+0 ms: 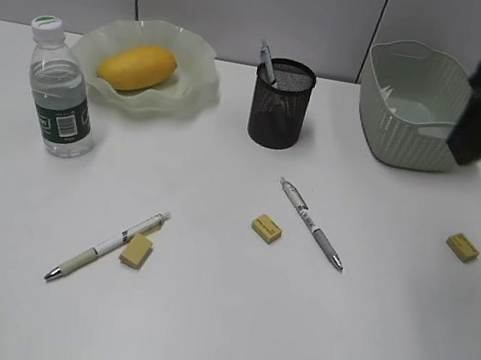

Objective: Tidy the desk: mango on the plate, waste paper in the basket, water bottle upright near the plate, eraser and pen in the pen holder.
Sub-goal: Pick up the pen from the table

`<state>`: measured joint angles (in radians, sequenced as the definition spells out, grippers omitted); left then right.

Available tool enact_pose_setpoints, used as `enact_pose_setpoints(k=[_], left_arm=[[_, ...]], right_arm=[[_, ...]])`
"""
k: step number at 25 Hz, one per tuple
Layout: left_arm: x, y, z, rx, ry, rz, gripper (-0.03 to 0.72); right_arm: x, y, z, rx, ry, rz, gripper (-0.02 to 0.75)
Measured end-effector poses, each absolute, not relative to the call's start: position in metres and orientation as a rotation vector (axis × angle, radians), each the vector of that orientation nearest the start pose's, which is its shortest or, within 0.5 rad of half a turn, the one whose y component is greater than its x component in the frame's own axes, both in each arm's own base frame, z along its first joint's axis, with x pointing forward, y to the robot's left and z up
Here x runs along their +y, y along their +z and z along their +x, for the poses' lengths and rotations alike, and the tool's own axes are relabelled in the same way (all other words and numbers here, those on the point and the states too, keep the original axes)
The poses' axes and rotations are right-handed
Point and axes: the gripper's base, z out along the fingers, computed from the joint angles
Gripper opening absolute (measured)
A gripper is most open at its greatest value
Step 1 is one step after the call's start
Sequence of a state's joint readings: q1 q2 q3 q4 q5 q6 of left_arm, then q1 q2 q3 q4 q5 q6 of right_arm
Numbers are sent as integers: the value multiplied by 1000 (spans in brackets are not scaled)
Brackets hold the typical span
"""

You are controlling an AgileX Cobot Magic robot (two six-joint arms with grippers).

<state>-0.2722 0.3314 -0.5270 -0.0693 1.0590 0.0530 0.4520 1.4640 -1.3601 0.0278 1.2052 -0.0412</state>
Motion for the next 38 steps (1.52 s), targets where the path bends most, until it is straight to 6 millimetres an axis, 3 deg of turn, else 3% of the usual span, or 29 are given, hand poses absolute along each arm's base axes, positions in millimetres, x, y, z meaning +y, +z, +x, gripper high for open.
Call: enact_pose_setpoints(k=[10,14,21,29,34,38], left_arm=[[-17,279,42,2323,-195,371,536],[-17,279,42,2323,-195,371,533],[-17,279,42,2323,-194,371,533],[-17,279,42,2323,-194,371,531],[-18,288,44,2281,-197,364,530],[-22,302,59,2275,-194,362,530]], right_arm=[[71,316,139,2667,163,-660,477],[52,302,100,2572,186,-637,477],[30,285,55,2422,219,-602,477],[16,280,30,2278,219,-572,477],[17,277,32,2260,222,-565,477],[17,275,34,2253,223,-562,477]])
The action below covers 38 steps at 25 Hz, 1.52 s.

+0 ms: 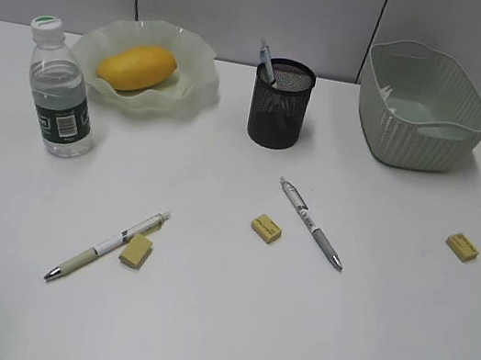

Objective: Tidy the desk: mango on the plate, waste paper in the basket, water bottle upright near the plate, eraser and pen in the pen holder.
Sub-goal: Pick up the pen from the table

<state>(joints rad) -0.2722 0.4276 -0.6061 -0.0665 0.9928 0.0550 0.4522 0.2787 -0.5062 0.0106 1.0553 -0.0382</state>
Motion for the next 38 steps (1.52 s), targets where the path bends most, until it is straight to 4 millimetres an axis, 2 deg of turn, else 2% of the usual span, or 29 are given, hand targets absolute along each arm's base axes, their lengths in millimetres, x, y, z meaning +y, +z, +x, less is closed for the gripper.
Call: enact_pose_setpoints(k=[8,11,16,24,31,38], left_arm=[[-40,315,123,2439,-152,483,530],[-53,313,157,2510,-173,562,529],[-79,305,194,2571,-224,674,530],[-133,261,237,2687,-236,890,530],[-151,211,272,2834,-208,929,530],[-159,170,293,2891,-142,971,529]], right_arm=[[17,275,34,2246,225,-561,477],[18,275,34,2245,225,-560,477],[17,276,34,2243,224,-560,477],[18,276,34,2242,225,-558,477],[18,276,34,2241,225,-558,475],[18,276,34,2239,225,-558,474]])
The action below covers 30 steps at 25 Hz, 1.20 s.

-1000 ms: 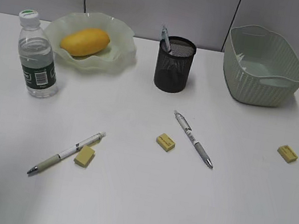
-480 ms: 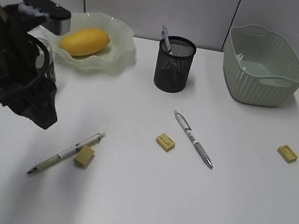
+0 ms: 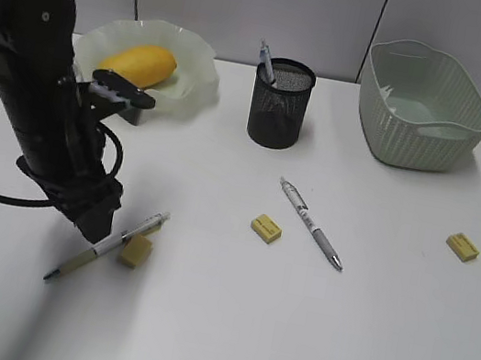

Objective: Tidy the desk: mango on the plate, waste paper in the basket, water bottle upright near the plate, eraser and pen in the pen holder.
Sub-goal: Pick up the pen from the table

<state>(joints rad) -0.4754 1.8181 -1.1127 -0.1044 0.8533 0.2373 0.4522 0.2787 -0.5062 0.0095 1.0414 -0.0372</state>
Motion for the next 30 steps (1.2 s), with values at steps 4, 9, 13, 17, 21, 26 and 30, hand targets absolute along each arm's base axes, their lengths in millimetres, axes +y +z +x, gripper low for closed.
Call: enact_pose_setpoints(k=[4,9,13,17,21,26,30], left_arm=[[-160,150,297,2925,-122,987,529],[-163,136,301,2926,-124,980,529],[-165,128,303,2923,-125,978,529],[-166,120,304,2935,-122,980,516],[-166,118,305,2927,-119,980,480],[-170,116,304,2917,-87,1030,447],[-178,114,300,2898,5,1077,396]], right_arm=[[18,276,34,2239,225,-558,474],[18,276,34,2239,225,-558,474],[18,276,34,2239,225,-558,474],[18,276,34,2239,225,-558,474],[18,276,34,2239,225,-558,472],[18,276,34,2239,225,-558,471],[18,276,34,2239,225,-558,471]])
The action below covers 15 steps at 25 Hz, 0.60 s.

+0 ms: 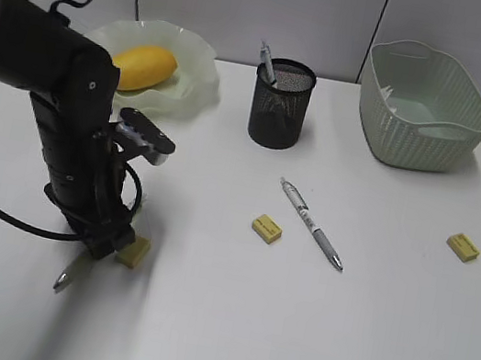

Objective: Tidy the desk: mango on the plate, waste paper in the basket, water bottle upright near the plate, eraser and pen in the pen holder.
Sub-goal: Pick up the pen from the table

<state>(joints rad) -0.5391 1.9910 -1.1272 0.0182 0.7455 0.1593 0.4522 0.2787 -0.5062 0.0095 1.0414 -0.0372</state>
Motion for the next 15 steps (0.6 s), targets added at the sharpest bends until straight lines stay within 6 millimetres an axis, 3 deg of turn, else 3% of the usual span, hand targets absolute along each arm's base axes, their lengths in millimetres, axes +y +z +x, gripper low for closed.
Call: enact_pose_setpoints(k=[5,11,15], left_arm=[[-191,113,296,2893,4,1005,304],[-192,114,297,2891,4,971,117],[-191,113,297,2893,7,972,104]], right_arm=[[18,276,34,2239,225,-558,463],[18,276,34,2239,225,-558,457],[18,276,34,2239,225,-558,456]])
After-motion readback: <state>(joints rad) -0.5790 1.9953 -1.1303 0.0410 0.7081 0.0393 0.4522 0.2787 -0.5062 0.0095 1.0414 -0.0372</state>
